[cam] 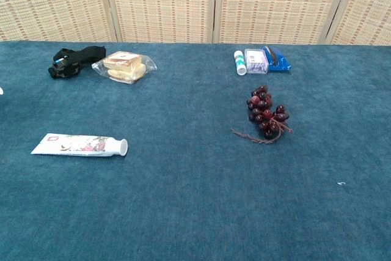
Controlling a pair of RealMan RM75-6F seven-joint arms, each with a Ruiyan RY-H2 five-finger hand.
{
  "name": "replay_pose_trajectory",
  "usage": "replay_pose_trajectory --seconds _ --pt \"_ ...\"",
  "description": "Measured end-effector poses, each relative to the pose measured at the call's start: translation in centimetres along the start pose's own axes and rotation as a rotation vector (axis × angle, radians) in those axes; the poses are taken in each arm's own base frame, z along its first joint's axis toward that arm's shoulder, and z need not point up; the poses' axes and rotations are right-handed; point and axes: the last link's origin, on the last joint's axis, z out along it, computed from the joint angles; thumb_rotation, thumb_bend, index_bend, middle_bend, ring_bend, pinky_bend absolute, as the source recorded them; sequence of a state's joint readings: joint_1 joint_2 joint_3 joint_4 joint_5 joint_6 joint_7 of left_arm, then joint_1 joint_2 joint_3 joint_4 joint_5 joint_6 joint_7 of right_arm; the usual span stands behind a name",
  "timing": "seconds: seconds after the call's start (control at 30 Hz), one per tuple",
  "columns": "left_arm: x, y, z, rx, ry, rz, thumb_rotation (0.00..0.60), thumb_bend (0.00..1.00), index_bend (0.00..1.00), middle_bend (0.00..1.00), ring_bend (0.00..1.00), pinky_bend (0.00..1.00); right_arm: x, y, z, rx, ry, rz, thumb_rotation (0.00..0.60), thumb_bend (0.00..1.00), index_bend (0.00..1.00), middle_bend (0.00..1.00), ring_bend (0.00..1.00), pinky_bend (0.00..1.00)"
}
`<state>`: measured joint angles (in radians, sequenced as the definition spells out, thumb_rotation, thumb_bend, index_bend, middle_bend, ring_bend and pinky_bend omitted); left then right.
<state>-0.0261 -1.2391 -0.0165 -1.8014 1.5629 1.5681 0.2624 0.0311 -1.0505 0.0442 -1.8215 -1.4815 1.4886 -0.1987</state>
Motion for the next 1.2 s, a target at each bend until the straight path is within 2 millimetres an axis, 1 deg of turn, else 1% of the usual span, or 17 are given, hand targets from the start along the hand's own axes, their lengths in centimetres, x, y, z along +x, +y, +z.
replay_pose_trajectory --seconds 0.2,0.4,0.53,0.67,0.83,0.97,1.1,1.2 --pt "0.0 0.2 0.2 -0.014 0.000 0.005 0.600 0.36 0.31 0.31 0.20 0.19 0.5 0.0 -0.1 0.002 0.022 0.004 0.600 0.35 0.25 0.19 0.04 0.02" --pt "0.0 0.7 0.8 -0.049 0.000 0.017 0.600 0.36 0.28 0.30 0.20 0.19 2.0 0.3 -0.1 -0.008 0.092 0.008 0.600 0.35 0.25 0.18 0.03 0.02" --pt "0.0 1.4 1.8 -0.093 -0.009 0.037 0.600 0.35 0.25 0.29 0.20 0.19 3.1 0.5 0.0 -0.017 0.133 -0.004 0.600 0.35 0.24 0.17 0.02 0.02" --pt "-0.2 2.5 3.4 -0.151 -0.037 0.054 0.600 0.29 0.24 0.29 0.19 0.19 3.5 0.5 0.1 -0.022 0.138 -0.015 0.600 0.35 0.24 0.16 0.01 0.02" --pt "-0.8 4.3 5.7 -0.226 -0.078 0.078 0.600 0.25 0.24 0.29 0.19 0.19 3.4 0.5 0.3 -0.026 0.124 -0.018 0.600 0.35 0.24 0.16 0.00 0.02" --pt "-1.9 5.8 7.6 -0.264 -0.138 0.099 0.600 0.18 0.23 0.28 0.18 0.19 3.3 0.5 0.4 -0.030 0.114 -0.019 0.600 0.35 0.23 0.15 0.00 0.02" --pt "-3.4 7.5 9.4 -0.285 -0.196 0.106 0.600 0.17 0.24 0.28 0.18 0.19 3.4 0.6 0.6 -0.032 0.108 -0.020 0.600 0.35 0.23 0.15 0.00 0.02" --pt "-4.5 8.6 10.4 -0.301 -0.213 0.116 0.600 0.17 0.24 0.27 0.14 0.19 3.3 0.6 0.7 -0.035 0.104 -0.021 0.600 0.35 0.23 0.15 0.00 0.02"
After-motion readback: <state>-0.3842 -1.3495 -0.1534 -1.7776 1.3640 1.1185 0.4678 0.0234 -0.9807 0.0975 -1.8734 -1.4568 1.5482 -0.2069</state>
